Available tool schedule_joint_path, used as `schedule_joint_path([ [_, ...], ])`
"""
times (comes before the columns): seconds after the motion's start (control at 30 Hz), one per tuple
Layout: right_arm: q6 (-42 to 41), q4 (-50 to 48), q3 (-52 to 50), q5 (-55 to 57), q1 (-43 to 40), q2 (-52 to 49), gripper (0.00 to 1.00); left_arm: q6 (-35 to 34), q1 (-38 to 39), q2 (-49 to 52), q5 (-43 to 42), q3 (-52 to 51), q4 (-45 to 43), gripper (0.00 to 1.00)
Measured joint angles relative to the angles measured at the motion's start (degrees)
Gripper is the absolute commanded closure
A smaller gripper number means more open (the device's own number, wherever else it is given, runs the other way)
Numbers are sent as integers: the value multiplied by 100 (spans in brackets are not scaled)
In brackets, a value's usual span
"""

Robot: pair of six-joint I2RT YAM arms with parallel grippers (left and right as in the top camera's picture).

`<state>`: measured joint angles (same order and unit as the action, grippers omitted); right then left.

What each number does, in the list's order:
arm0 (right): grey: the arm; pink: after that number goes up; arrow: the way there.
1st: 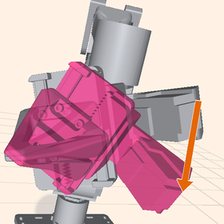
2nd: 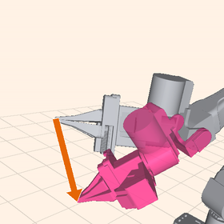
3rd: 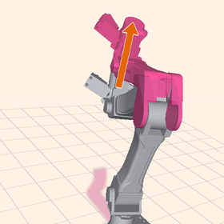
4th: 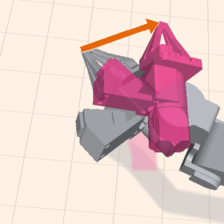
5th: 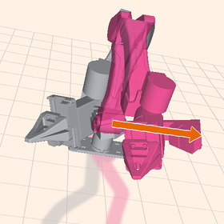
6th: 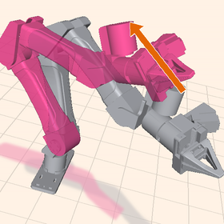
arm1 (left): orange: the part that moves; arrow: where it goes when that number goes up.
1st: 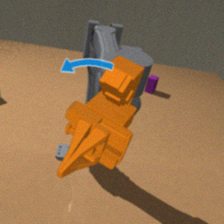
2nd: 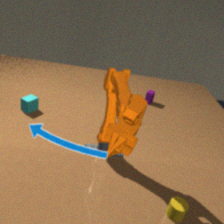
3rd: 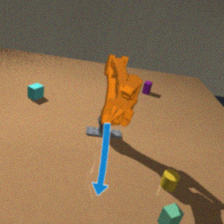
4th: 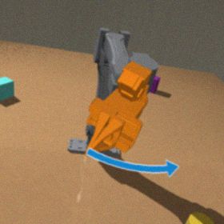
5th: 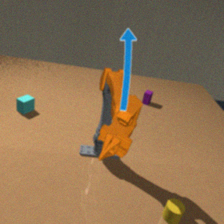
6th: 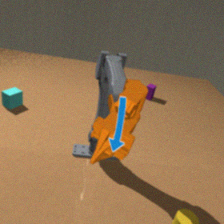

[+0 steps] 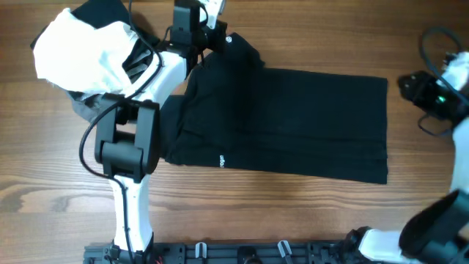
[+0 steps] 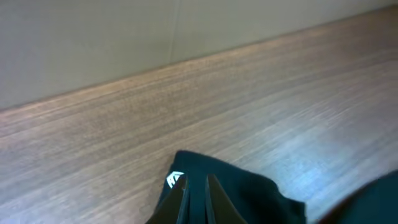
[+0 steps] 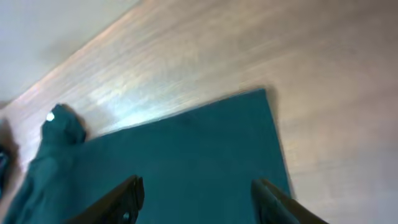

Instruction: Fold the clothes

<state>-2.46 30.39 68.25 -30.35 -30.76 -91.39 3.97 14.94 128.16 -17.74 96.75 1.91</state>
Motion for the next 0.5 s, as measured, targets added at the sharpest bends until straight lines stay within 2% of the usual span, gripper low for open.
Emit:
schedule_joint_path([
  [0.03,-42,-254,4,111,116,-236,46,0,11,-46,-15,2,162,85],
  [0.07,-109,-614,4,249,251,-592,44,0,22,-48,-13,4,260,59],
  [0.1,-155,-927,7,358,339,-901,44,-11,44,-48,-15,4,415,42],
  [0.13,-195,-1178,4,413,398,-1137,44,-15,48,-48,-13,4,448,32],
  [0.17,-247,-1486,4,483,450,-1453,37,-7,59,-48,-15,4,411,28],
  [0.23,-411,-1930,4,608,498,-1963,35,-28,76,-48,-13,4,345,28],
  [0.27,-531,-2162,7,774,503,-2210,30,-15,76,-48,-13,4,332,28],
  [0.37,-741,-2581,28,1130,503,-2579,29,-15,76,-48,-13,4,326,28],
  [0.4,-857,-2734,44,1211,503,-2649,30,-15,76,-46,-13,4,326,28],
  [0.5,-1064,-2992,59,1239,531,-2747,44,-15,76,-46,-13,4,326,28],
])
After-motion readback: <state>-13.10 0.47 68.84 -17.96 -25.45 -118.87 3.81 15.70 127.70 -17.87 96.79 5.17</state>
